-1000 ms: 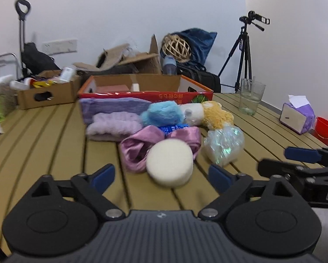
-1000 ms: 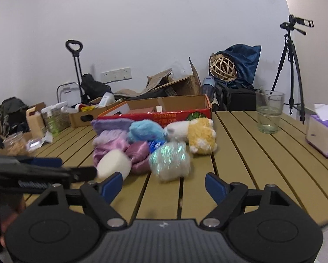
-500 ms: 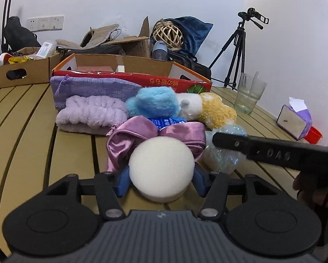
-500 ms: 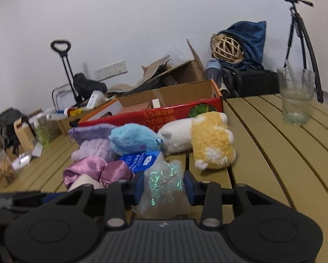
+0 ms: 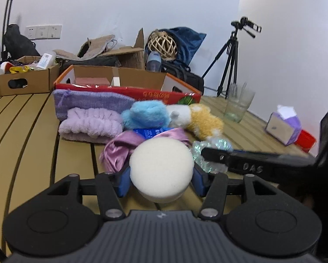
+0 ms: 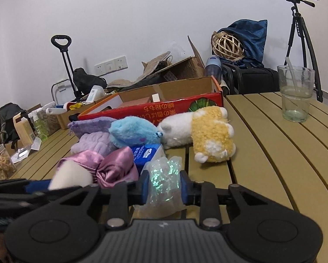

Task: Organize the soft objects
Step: 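Carry the white sponge with the left tool while the right tool carries the sparkly bag into the box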

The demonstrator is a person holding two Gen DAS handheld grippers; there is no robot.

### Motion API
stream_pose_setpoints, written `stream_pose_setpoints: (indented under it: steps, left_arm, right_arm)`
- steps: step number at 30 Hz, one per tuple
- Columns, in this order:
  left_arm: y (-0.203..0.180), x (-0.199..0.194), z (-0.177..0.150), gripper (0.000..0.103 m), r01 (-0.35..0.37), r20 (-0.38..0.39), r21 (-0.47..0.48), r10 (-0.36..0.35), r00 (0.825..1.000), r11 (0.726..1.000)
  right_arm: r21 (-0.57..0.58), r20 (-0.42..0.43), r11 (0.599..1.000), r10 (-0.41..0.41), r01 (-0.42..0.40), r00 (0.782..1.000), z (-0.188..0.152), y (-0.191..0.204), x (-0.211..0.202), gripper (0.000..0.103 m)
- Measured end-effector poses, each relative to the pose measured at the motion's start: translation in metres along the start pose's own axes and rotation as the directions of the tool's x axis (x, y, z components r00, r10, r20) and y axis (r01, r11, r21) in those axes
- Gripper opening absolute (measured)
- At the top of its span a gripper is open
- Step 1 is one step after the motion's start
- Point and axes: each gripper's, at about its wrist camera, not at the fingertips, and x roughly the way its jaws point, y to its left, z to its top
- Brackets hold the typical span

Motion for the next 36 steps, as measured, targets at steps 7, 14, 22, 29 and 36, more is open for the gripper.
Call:
stream_pose_setpoints:
  steps: [7,14,22,29,36]
  left_arm:
    - [-0.012,-0.079,0.001,0.056,-0.024,0.096,-0.017,0.025,0.995,1.000]
    - [-0.008,-0.118,-0.009,0.056,-0.074,0.152,-0.039,0.079,0.985,0.996]
    - [0.008,-0.135,-0.004,0.056,-0.117,0.177,-0.084,0.131,0.975,0.990]
    - [0.007,-0.136,0.013,0.056,-0.120,0.185,-0.040,0.125,0.975,0.992]
    - [0.027,-0.069,0.092,0.056,-0.079,0.109,0.021,0.076,0.991,0.997]
  right_arm:
    - [0.032,0.061,0.999,0.006,-0.008,0.998,-0.011,0.010,-0.054,0.023]
    - [0.037,0.122,0.998,0.043,-0.048,0.992,-0.025,0.030,-0.115,0.023]
    - [-0.009,0.158,0.998,0.071,-0.070,0.985,-0.035,0.048,-0.165,0.023]
    - [-0.046,0.178,0.995,0.099,-0.092,0.979,-0.010,0.052,-0.164,0.024]
    - [-0.129,0.154,0.987,0.120,-0.101,0.981,0.067,0.041,-0.100,0.024]
